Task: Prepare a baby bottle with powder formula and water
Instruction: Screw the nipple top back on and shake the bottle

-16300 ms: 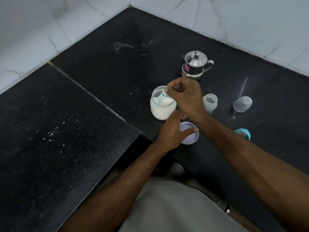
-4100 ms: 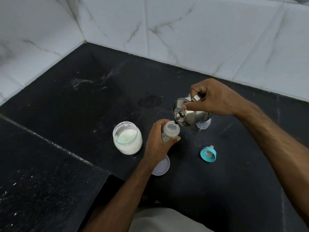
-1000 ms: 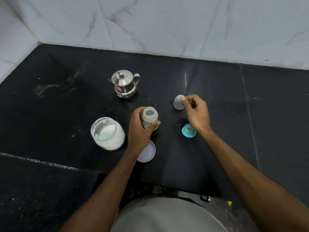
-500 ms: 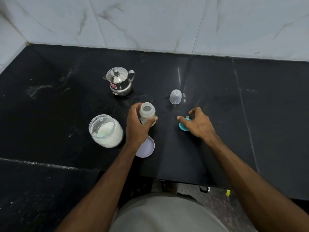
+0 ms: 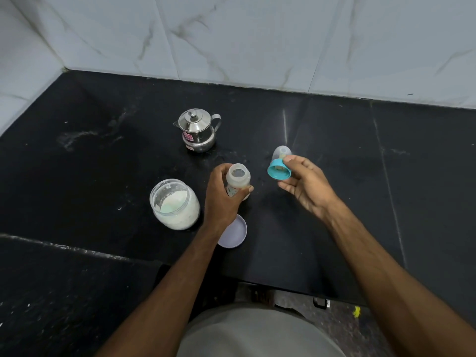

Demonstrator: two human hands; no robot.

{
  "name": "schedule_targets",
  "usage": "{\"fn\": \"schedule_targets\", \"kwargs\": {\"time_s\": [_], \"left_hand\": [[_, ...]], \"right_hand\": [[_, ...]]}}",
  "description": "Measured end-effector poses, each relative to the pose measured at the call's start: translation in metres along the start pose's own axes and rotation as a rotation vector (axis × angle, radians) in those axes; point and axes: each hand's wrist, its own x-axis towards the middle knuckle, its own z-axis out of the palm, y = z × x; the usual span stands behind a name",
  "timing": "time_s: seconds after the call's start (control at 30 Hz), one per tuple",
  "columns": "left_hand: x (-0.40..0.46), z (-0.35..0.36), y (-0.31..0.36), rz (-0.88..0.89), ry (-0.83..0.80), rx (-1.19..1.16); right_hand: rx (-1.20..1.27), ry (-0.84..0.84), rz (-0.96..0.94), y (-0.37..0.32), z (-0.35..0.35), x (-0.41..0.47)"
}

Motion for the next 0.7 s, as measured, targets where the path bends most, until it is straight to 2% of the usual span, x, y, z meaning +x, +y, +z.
{"fn": "schedule_targets", "kwargs": {"time_s": [0.1,0.27,0.37,0.7], "left_hand": [[0.000,0.000,0.001,-0.013,-0.003,-0.007],[0.000,-0.002,0.001,-0.032,-0.005,-0.057],[0.000,-0.003,0.002,-0.041,-0.007,-0.079],[0.001,-0.003,0.001,-0.071,-0.018,-0.030]], "right_hand": [[-0.022,-0.063,-0.087,-0.006,0.016,0.004],[-0.378,-0.166,-0.373,-0.015,0.049,0.006],[-0.518,-0.245,-0.484,-0.011,0.062,0.008],[-0.784,-0.338,-0.530,0.008,0.053,0.008]]}}
